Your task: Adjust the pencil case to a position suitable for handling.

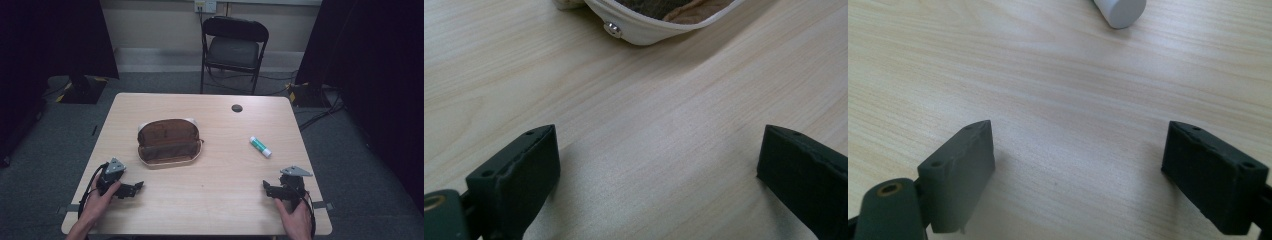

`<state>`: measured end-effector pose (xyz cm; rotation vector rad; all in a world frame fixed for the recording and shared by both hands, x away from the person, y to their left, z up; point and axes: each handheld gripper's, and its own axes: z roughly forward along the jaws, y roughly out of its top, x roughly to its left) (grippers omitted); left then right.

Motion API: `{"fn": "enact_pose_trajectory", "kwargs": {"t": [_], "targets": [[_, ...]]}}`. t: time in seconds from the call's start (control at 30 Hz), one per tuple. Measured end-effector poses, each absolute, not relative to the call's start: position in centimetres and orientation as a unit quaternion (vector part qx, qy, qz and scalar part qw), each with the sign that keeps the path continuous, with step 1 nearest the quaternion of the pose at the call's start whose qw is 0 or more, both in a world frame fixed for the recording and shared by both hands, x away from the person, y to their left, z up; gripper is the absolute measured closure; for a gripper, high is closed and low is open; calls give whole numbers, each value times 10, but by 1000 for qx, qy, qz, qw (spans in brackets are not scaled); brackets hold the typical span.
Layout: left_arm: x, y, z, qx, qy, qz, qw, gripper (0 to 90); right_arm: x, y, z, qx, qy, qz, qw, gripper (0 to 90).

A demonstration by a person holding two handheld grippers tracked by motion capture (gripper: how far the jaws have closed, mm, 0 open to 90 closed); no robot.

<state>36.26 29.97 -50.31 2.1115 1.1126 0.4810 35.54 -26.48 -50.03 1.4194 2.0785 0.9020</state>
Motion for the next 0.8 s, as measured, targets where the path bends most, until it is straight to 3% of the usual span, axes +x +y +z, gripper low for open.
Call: {"fn": "enact_pose_trajectory", "kwargs": {"t": [0.53, 0.67, 0.8], "targets": [[358, 299, -500, 819, 429, 174, 340, 56, 354, -266, -500, 525, 751, 323, 235, 105], [355, 302, -497, 818, 430, 172, 341, 165, 353, -267, -500, 529, 749, 322, 236, 105], [355, 301, -495, 820, 428, 155, 346, 169, 353, -267, -500, 529, 749, 322, 236, 105]]}}
